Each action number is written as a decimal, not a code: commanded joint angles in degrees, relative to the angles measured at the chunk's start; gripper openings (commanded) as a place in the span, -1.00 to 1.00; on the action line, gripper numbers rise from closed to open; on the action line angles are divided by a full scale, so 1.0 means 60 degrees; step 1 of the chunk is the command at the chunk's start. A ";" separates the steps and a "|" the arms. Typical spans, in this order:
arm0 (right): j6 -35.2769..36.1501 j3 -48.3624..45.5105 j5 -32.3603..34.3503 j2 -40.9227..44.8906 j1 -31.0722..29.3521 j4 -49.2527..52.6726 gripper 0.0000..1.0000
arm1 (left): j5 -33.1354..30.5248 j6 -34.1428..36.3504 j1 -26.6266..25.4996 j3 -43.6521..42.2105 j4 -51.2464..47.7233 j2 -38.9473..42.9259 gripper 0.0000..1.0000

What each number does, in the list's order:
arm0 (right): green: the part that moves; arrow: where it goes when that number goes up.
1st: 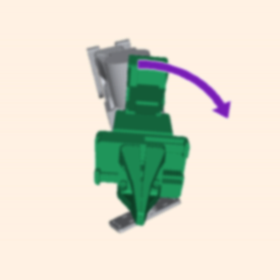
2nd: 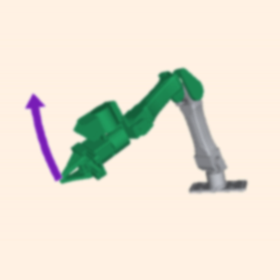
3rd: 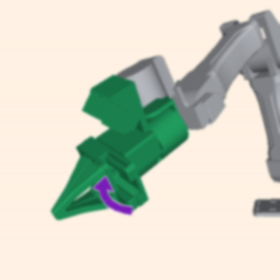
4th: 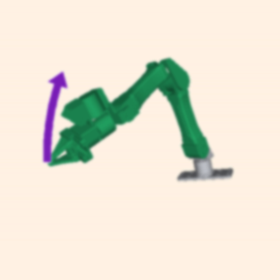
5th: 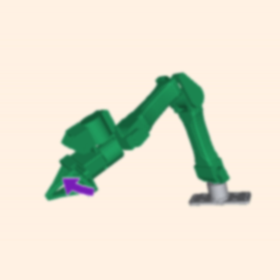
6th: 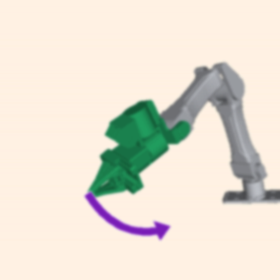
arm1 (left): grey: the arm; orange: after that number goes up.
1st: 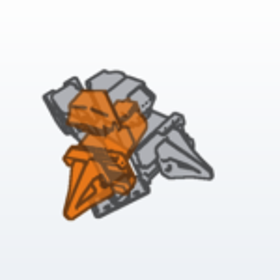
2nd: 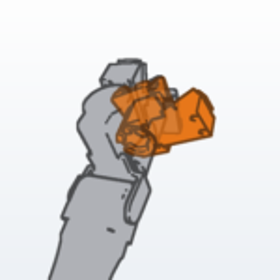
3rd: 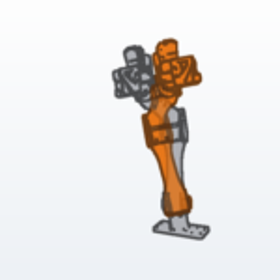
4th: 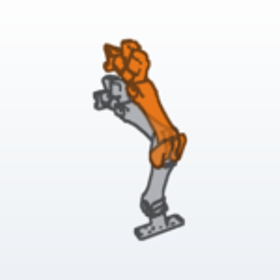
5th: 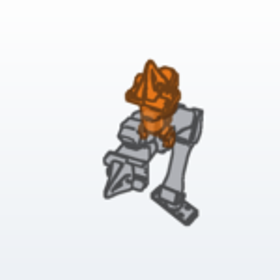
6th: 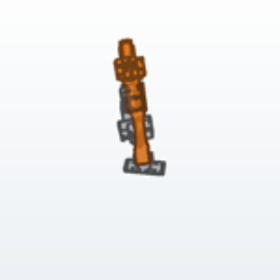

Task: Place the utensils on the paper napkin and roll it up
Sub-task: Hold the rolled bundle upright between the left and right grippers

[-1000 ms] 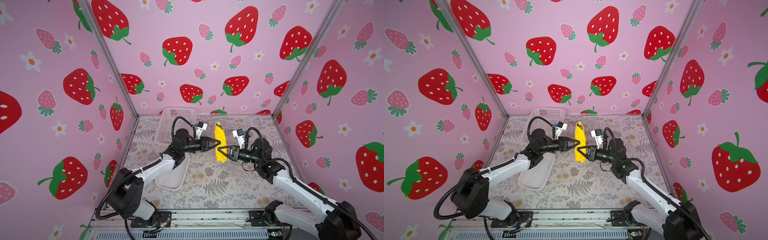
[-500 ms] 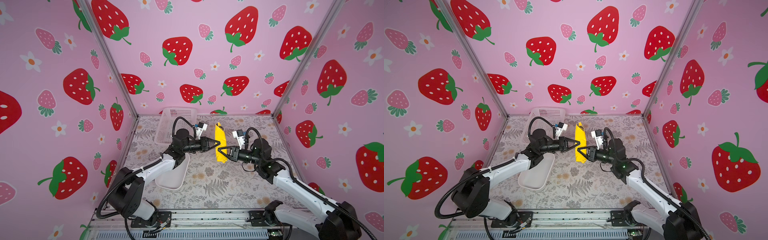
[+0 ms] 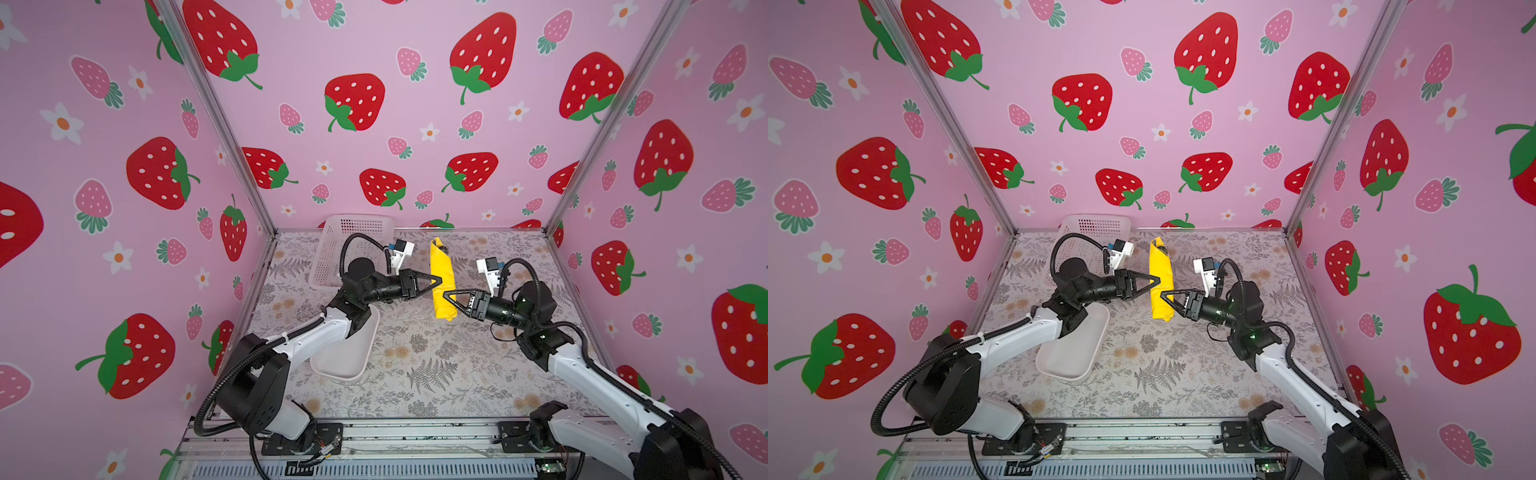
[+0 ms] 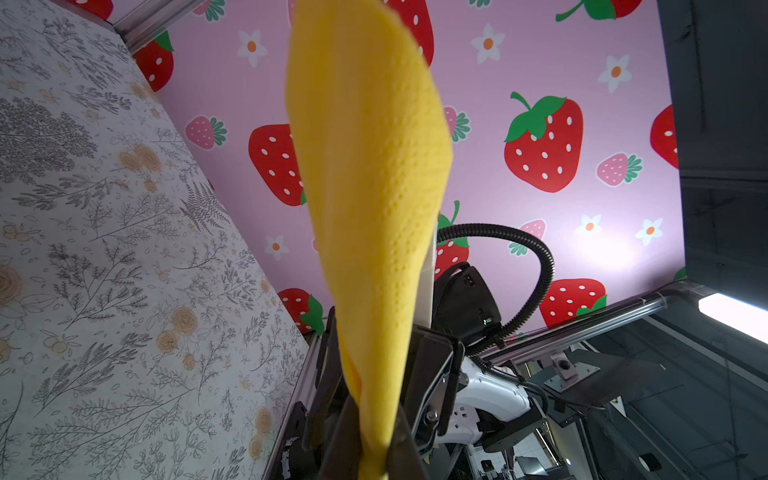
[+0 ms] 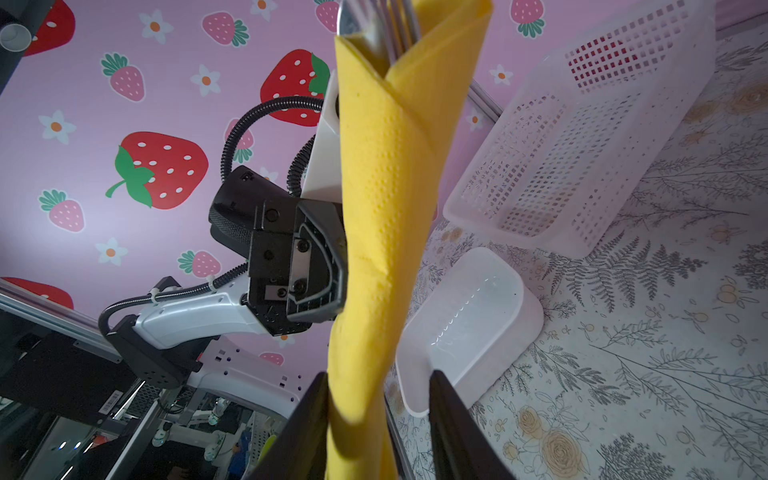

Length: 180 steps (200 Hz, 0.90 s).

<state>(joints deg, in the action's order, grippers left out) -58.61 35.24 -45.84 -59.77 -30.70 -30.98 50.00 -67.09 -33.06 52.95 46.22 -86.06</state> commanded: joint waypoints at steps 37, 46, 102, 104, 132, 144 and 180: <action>-0.0941 0.0091 -0.0783 -0.0227 0.0019 -0.1736 -0.41 | 0.0428 -0.0358 -0.0027 0.0138 0.1189 -0.0086 -0.75; -0.0894 0.0116 -0.0773 -0.0222 0.0024 -0.1669 -0.51 | 0.0420 -0.0320 -0.0027 0.0131 0.1140 -0.0069 -0.74; 0.0105 0.0370 -0.0141 0.0091 0.0019 -0.0168 -0.70 | 0.0090 0.0757 -0.0027 0.0139 -0.0751 0.0273 -0.47; 0.0149 0.0385 -0.0109 0.0104 0.0019 -0.0113 -0.70 | 0.0079 0.0793 -0.0027 0.0151 -0.0805 0.0268 -0.45; 0.0820 0.0659 0.0310 0.0218 -0.0018 0.0978 -0.70 | 0.0004 0.0970 -0.0068 0.0169 -0.1143 0.0264 -0.27; 0.1059 0.0796 0.0443 0.0222 -0.0051 0.1373 -0.70 | -0.0023 0.1001 -0.0085 0.0184 -0.1201 0.0209 -0.25; 0.1248 0.0915 0.0481 0.0230 -0.0142 0.1604 -0.70 | -0.0027 0.0997 -0.0225 0.0336 -0.1185 -0.0015 -0.24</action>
<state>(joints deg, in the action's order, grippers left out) -53.67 38.54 -43.86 -59.99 -31.03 -21.89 49.54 -61.91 -33.67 52.97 38.72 -85.91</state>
